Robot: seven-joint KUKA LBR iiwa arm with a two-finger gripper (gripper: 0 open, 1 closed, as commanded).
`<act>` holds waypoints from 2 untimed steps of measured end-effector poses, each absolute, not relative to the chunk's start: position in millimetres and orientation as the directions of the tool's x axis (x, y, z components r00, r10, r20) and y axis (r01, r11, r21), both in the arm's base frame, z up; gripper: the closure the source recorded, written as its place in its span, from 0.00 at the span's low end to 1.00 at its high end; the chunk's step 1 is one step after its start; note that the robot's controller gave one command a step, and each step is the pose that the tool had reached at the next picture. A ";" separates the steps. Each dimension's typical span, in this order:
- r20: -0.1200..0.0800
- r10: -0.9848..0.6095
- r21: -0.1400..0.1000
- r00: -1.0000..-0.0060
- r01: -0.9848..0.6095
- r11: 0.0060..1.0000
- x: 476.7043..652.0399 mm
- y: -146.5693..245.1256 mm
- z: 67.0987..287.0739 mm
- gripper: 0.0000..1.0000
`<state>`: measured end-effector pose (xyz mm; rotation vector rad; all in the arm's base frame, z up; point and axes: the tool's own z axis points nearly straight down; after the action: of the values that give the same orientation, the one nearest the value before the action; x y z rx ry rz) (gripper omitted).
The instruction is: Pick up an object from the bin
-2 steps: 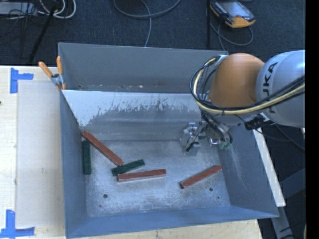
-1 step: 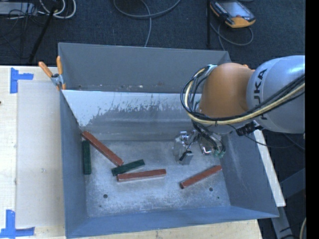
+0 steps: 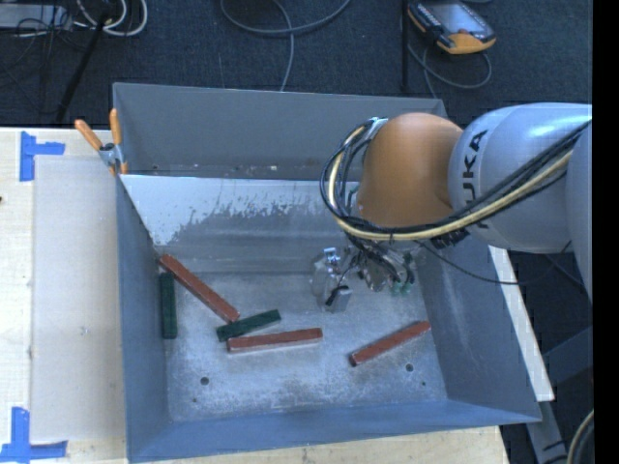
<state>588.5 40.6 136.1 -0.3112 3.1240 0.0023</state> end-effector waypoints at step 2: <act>-0.006 -0.566 -0.001 -0.824 -0.566 0.824 557.8 48.2 72.1 1.00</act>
Offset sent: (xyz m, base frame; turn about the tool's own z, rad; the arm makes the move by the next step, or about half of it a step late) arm -0.0008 0.0205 -0.0063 -0.1018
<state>557.8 48.2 72.1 -0.9298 2.9941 0.0012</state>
